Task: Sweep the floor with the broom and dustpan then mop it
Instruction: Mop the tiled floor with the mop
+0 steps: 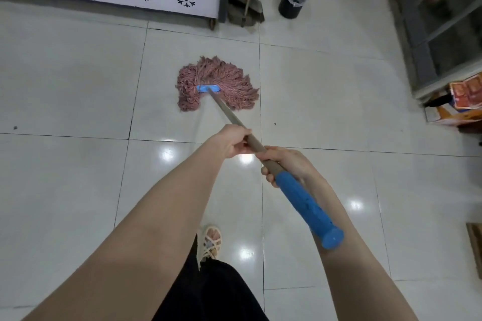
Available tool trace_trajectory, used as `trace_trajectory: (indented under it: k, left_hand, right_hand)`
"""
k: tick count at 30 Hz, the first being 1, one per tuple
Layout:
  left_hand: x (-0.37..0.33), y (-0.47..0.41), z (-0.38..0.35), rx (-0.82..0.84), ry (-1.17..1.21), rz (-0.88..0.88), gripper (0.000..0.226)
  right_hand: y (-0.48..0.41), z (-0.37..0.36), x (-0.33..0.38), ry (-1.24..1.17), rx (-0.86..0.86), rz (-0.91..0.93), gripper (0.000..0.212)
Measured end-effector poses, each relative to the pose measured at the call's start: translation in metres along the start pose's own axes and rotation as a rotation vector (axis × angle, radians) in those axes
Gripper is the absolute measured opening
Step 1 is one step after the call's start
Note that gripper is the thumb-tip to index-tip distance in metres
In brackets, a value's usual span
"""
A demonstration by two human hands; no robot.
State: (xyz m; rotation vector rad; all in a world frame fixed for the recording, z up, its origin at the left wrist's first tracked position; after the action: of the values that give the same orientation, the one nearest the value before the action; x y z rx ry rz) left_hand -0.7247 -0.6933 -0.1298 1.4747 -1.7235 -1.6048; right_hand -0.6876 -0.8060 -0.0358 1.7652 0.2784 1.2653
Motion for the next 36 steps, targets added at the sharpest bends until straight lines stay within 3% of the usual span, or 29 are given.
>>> trace_trajectory:
  k: [8,21,25,30,36]
  left_hand:
    - [-0.097,-0.049,0.049,-0.051,0.023,-0.022,0.021]
    - [-0.362,-0.129,0.127,-0.156,-0.036,-0.027,0.01]
    - [-0.422,-0.147,0.148,-0.183,-0.042,-0.032,0.012]
    - [-0.473,-0.167,0.165,-0.221,-0.039,-0.047,0.009]
    - [-0.475,-0.175,0.15,-0.218,0.005,-0.041,0.013]
  right_hand:
    - [-0.093,-0.038,0.06,0.004,0.01,-0.01,0.053]
    - [-0.269,-0.12,0.267,-0.042,0.007,-0.032,0.033]
    - [-0.316,-0.143,0.31,-0.054,0.015,-0.024,0.038]
    - [-0.365,-0.159,0.344,-0.055,0.029,-0.024,0.044]
    - [-0.373,-0.142,0.35,-0.027,0.041,-0.035,0.043]
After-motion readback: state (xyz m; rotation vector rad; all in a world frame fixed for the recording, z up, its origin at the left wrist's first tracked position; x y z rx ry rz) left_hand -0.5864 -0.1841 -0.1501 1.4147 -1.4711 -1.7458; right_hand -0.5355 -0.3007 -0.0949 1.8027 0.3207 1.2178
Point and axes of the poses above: each hand's wrist, its own y-axis away from the middle knuckle, its own z-axis out of the back of the hand, x = y × z, the point moved 9 cm from there along -y, towards the middle knuckle, and after that the axes turned 8 degrees about z, right-handed, at the moved point
